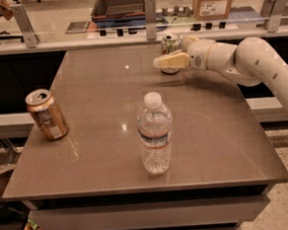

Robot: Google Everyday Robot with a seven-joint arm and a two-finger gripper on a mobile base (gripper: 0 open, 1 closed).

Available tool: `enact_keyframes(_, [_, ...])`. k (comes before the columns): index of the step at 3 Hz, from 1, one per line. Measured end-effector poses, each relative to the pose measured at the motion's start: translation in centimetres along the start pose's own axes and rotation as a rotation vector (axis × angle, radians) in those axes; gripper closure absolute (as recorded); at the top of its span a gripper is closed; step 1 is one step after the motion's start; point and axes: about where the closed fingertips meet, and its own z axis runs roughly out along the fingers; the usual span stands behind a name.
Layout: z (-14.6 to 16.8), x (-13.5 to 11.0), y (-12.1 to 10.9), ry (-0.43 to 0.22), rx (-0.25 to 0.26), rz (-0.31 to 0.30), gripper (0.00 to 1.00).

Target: Move 7up can near orange can

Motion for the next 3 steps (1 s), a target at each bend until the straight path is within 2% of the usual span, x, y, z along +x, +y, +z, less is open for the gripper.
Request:
enact_keyframes(1, [0.30,-0.08,0.15,-0.002,-0.005,0.000,0.16])
enact_keyframes(3, [0.85,-0.07,0.58,-0.002,-0.015,0.001,0.63])
